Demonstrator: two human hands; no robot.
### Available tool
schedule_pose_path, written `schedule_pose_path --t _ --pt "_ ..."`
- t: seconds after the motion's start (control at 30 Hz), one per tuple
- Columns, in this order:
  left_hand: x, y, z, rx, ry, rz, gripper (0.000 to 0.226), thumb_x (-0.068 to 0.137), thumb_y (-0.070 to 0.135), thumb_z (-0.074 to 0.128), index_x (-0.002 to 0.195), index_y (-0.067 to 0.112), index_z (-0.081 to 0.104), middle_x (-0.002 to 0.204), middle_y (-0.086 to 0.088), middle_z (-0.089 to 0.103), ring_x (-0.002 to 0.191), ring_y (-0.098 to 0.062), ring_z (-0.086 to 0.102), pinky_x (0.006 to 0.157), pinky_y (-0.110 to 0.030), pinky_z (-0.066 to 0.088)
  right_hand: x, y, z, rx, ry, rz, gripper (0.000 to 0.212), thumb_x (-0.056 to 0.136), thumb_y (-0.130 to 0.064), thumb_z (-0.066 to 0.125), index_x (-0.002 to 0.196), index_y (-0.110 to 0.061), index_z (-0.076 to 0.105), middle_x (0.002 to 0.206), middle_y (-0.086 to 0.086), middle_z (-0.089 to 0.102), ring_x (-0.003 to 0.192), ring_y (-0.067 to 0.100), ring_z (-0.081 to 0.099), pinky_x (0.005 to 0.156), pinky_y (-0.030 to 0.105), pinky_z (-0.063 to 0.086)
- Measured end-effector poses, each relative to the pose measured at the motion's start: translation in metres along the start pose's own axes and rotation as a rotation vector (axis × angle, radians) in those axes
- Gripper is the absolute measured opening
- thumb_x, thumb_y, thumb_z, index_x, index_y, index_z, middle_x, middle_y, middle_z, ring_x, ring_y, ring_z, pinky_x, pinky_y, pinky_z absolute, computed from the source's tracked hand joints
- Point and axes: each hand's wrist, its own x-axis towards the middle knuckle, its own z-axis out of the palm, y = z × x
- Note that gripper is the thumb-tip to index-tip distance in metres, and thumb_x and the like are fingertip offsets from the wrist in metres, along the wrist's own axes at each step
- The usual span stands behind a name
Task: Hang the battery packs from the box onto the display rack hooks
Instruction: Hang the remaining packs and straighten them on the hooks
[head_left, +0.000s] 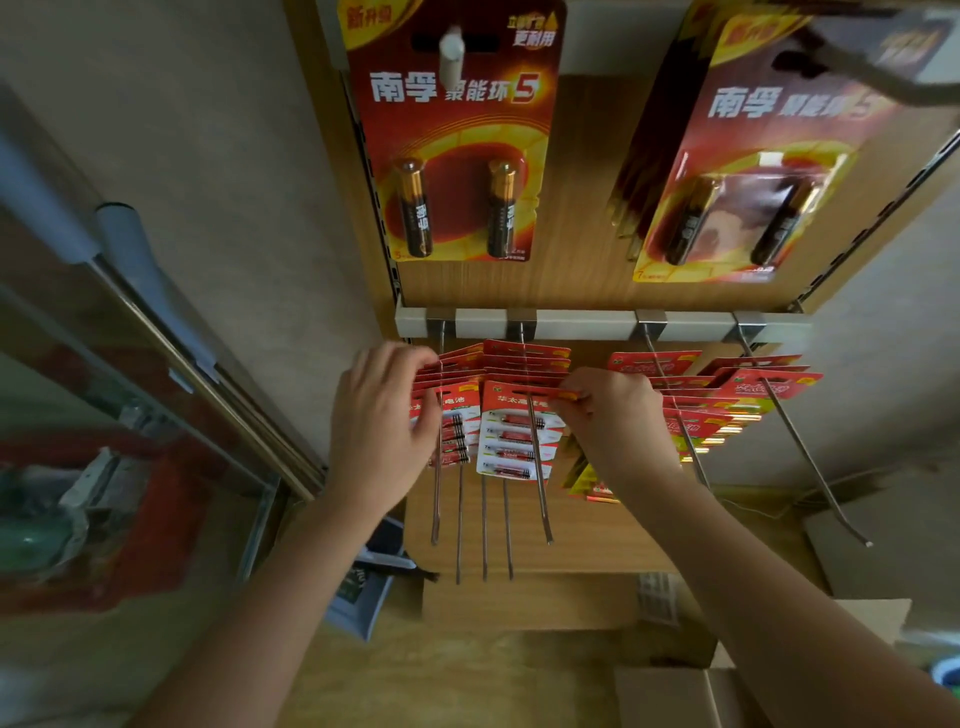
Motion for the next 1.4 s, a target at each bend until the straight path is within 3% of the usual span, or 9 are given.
schedule_pose_path --t 0.1,0.2,0.33,0.57,0.77,0.87,1.03,1.2,1.4 --pt "-0.003 -0.012 -0.008 -0.151 -0.126 -0.099 0.049 0.089 0.033 0.049 0.131 0.008 0.047 0.129 -0.006 0.053 0.121 -0.013 0.045 0.102 -0.027 0.031 0.001 -0.003 -0.004 -0.052 0.004 -0.025 0.017 0.087 -0.016 0.061 0.103 -0.01 0.066 0.101 0.006 0.068 0.082 0.017 0.064 0.075 0.027 0.056" --pt "-0.005 -0.02 -0.016 -0.293 -0.243 -0.135 0.052 0.09 0.028 0.052 0.139 0.016 0.037 0.138 -0.001 0.044 0.12 -0.001 0.033 0.105 -0.032 0.037 0.005 -0.009 -0.011 -0.121 0.015 -0.081 0.029 0.084 -0.016 0.066 0.111 -0.012 0.058 0.113 0.004 0.06 0.096 0.022 0.063 0.079 0.03 0.055" --pt "0.0 -0.029 -0.02 -0.284 -0.303 -0.132 0.051 0.089 0.022 0.055 0.138 0.017 0.039 0.135 -0.001 0.046 0.118 -0.001 0.035 0.098 -0.041 0.047 0.016 -0.013 -0.018 -0.21 -0.067 -0.12 0.047 0.083 -0.022 0.068 0.126 -0.016 0.051 0.126 0.002 0.053 0.104 0.022 0.06 0.087 0.032 0.053" --pt "0.007 -0.033 -0.022 -0.267 -0.29 -0.08 0.047 0.087 0.019 0.059 0.132 0.015 0.047 0.127 -0.001 0.052 0.115 -0.002 0.038 0.099 -0.039 0.046 0.012 -0.011 -0.025 -0.183 -0.067 -0.156 0.042 0.082 -0.018 0.067 0.122 -0.016 0.056 0.123 0.003 0.057 0.103 0.022 0.061 0.088 0.035 0.054" --pt "-0.005 0.004 -0.035 -0.232 -0.038 -0.11 0.039 0.085 0.008 0.057 0.124 0.01 0.053 0.121 -0.005 0.055 0.117 -0.007 0.04 0.1 -0.03 0.032 -0.018 0.015 -0.062 -0.055 0.096 -0.156 0.027 0.089 -0.006 0.056 0.113 -0.013 0.064 0.109 0.0 0.066 0.088 0.008 0.057 0.069 0.003 0.033" --pt "-0.016 0.05 -0.044 -0.344 0.044 -0.141 0.029 0.088 0.008 0.05 0.116 0.009 0.057 0.11 0.008 0.05 0.11 -0.004 0.044 0.093 -0.035 0.045 -0.029 0.035 -0.087 0.043 0.122 -0.068 0.028 0.093 -0.006 0.048 0.115 -0.014 0.064 0.103 -0.005 0.064 0.093 0.005 0.053 0.072 0.007 0.035" --pt "-0.023 0.121 -0.031 -0.539 -0.228 -0.155 0.036 0.094 0.018 0.045 0.13 0.022 0.048 0.129 0.01 0.052 0.122 -0.001 0.045 0.102 -0.017 0.036 -0.032 0.073 -0.1 0.21 0.045 0.172 0.034 0.094 -0.002 0.043 0.118 -0.018 0.062 0.101 -0.007 0.058 0.101 0.011 0.053 0.084 0.021 0.038" --pt "-0.015 0.163 0.003 -0.804 -0.457 -0.514 0.048 0.099 0.033 0.032 0.145 0.028 0.023 0.152 0.007 0.028 0.139 -0.008 0.027 0.111 -0.027 0.022 -0.033 0.087 -0.097 0.302 -0.115 0.262 0.036 0.095 0.001 0.036 0.12 -0.01 0.059 0.103 -0.001 0.058 0.102 0.016 0.051 0.092 0.033 0.04" --pt "-0.001 0.185 0.037 -0.886 -0.43 -0.789 0.051 0.098 0.043 0.024 0.147 0.03 0.015 0.156 0.006 0.017 0.143 -0.017 0.02 0.115 -0.039 0.018 -0.017 0.092 -0.083 0.438 -0.218 0.328 0.032 0.093 -0.002 0.035 0.107 -0.012 0.061 0.101 0.009 0.067 0.097 0.029 0.061 0.09 0.051 0.05"
